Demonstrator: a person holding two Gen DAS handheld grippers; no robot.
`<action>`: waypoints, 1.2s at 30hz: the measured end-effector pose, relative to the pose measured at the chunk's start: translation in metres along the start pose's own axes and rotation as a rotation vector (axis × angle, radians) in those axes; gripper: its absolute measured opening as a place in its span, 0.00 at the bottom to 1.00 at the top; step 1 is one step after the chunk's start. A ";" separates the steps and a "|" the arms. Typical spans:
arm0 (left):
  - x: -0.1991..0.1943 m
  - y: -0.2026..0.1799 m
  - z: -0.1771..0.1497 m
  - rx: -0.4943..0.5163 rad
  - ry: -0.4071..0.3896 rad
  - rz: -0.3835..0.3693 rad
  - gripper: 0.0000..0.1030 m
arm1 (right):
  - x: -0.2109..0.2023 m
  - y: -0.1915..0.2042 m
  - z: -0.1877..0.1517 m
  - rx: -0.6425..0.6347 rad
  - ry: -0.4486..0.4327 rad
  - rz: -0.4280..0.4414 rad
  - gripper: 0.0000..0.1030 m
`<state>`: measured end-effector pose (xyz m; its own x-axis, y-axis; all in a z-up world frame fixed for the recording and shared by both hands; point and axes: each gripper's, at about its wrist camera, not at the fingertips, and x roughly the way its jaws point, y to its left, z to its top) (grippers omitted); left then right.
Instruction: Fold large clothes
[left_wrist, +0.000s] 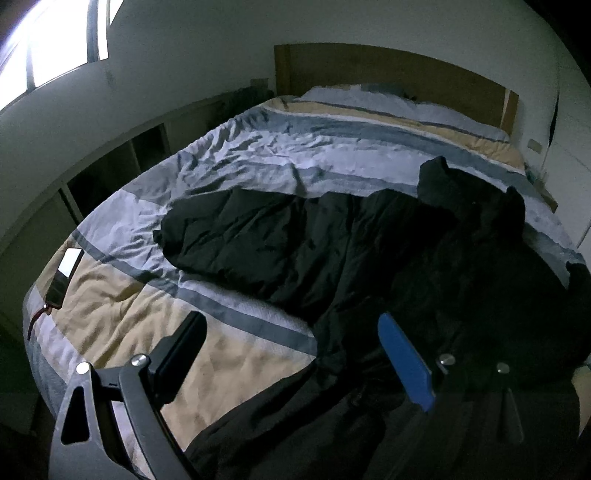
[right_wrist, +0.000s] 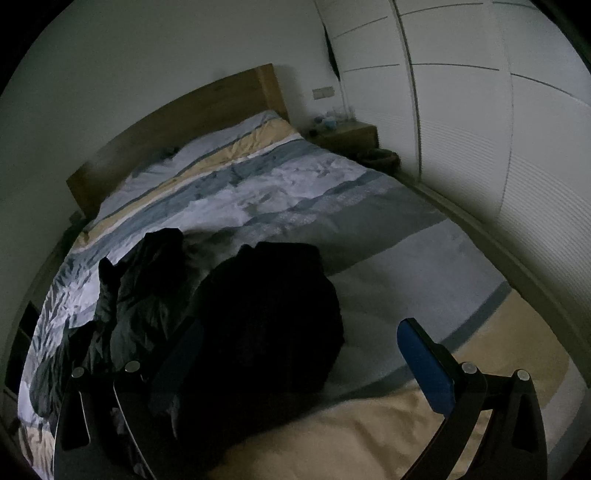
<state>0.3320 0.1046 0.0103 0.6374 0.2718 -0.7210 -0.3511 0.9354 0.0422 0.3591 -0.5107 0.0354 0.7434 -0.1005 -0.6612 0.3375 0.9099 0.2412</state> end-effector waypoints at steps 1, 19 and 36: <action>0.004 0.001 -0.001 -0.001 0.003 0.002 0.92 | 0.005 0.000 0.002 0.009 0.008 0.008 1.00; 0.061 0.045 -0.024 -0.061 0.086 0.063 0.92 | 0.130 0.103 0.033 -0.109 0.160 -0.027 1.00; 0.053 0.072 -0.030 -0.119 0.082 0.067 0.92 | 0.132 0.043 0.005 -0.044 0.230 -0.046 0.13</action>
<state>0.3199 0.1795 -0.0452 0.5532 0.3087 -0.7738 -0.4730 0.8810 0.0133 0.4748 -0.4864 -0.0380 0.5751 -0.0520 -0.8164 0.3386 0.9236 0.1798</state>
